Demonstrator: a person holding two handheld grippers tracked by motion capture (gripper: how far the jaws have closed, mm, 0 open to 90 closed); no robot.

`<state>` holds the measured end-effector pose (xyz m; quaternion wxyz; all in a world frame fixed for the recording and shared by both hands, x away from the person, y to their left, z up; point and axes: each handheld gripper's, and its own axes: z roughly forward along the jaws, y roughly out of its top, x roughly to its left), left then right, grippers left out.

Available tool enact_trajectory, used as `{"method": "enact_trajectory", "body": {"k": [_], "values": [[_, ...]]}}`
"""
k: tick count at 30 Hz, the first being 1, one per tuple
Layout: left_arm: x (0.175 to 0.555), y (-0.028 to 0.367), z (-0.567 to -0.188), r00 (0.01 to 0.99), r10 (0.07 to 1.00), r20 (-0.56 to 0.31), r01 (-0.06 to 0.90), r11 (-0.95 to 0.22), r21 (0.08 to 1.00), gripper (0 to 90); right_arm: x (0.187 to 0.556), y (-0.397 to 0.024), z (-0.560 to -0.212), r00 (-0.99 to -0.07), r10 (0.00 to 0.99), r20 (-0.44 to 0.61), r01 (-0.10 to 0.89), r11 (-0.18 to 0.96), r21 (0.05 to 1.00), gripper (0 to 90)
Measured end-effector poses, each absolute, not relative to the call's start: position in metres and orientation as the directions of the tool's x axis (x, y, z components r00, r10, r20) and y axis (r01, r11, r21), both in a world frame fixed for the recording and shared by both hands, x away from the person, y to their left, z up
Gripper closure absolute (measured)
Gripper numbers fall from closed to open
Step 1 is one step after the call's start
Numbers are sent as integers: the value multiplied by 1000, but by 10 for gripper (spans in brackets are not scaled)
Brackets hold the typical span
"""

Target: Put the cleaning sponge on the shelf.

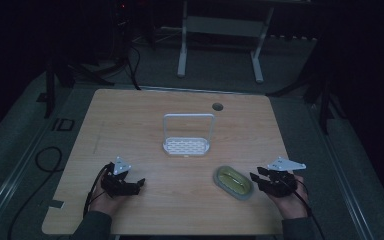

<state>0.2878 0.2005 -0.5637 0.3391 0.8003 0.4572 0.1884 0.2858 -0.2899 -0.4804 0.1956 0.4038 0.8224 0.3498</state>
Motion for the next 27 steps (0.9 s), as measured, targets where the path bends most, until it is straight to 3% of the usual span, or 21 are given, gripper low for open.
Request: {"method": "enact_trajectory", "body": {"k": [16, 27], "values": [[288, 200, -564, 510, 860, -9, 604, -350, 715, 147, 298, -275, -461, -678, 728, -99, 494, 552, 671, 606], [288, 200, -564, 510, 860, -9, 605, -350, 715, 147, 304, -272, -453, -714, 696, -77, 502, 585, 637, 604]]}}
